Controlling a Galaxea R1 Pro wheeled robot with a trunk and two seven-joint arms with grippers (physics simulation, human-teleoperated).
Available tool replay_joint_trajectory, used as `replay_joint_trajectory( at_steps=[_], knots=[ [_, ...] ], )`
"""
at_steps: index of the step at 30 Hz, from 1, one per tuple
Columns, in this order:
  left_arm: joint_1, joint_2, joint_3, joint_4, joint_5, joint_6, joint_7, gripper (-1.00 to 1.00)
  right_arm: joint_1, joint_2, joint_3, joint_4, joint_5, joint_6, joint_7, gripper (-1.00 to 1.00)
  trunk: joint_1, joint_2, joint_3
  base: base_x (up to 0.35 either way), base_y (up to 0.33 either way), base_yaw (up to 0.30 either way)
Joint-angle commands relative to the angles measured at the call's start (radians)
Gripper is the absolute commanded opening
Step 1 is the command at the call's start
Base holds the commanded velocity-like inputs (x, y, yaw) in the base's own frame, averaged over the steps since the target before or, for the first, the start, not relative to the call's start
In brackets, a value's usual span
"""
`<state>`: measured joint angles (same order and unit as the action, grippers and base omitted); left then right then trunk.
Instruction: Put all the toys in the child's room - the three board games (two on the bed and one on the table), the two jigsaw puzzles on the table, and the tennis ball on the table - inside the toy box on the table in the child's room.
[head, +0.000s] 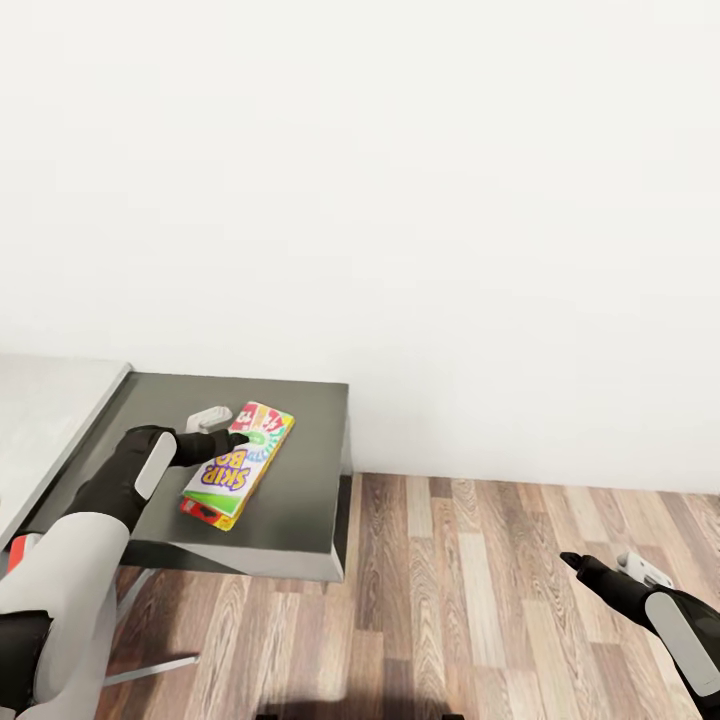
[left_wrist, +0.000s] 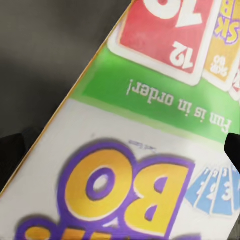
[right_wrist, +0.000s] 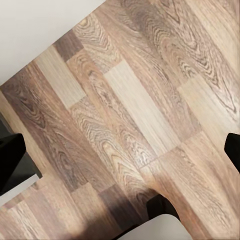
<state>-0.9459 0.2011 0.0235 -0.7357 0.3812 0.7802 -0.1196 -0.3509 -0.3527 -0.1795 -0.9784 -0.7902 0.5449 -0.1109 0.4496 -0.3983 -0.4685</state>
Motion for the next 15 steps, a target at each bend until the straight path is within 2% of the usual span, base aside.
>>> replay_joint_trajectory(
  at_steps=[1,15],
  knots=[
    [-0.001,0.000,0.002,-0.001,-0.004,0.005,-0.006,1.00,0.000,0.000,0.000,-0.002,-0.011,0.004,-0.009,1.00,0.000,-0.002,-0.001,-0.044,-0.002,-0.034],
    [-0.001,0.000,0.004,-0.001,-0.004,0.005,-0.006,1.00,0.000,0.000,0.000,-0.002,-0.011,0.004,-0.009,1.00,0.000,-0.002,-0.001,-0.051,0.000,-0.005]
  ],
)
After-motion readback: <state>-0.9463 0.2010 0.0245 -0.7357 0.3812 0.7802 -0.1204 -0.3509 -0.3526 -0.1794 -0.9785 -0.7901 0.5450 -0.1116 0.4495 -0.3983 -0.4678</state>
